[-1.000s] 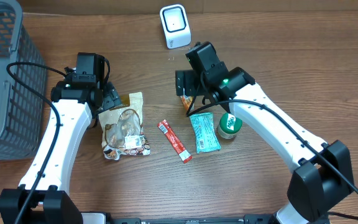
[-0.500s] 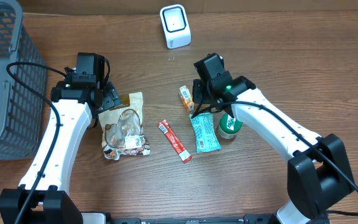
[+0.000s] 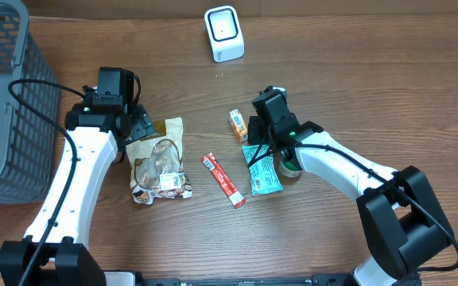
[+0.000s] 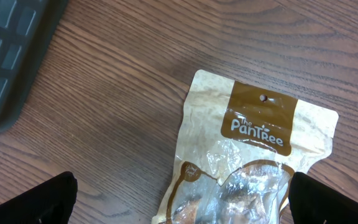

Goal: Scan the item barcode

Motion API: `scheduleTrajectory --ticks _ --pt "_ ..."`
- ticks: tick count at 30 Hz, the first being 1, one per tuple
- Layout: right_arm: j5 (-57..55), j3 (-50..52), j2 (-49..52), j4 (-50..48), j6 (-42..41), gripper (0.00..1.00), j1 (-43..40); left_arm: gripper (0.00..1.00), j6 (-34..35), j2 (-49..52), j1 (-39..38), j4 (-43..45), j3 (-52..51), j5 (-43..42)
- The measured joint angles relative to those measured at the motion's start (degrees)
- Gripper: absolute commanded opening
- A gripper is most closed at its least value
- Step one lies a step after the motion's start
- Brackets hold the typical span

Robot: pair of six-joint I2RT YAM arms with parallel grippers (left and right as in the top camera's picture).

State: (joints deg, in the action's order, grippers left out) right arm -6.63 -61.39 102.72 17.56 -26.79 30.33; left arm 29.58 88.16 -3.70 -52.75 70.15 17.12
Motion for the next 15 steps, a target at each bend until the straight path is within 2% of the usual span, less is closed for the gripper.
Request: scheduleTrajectory --ticks 15 --pt "-0.2 0.8 0.0 0.1 0.0 0.13 0.0 1.0 0.0 0.0 0.0 0.0 0.0 0.0"
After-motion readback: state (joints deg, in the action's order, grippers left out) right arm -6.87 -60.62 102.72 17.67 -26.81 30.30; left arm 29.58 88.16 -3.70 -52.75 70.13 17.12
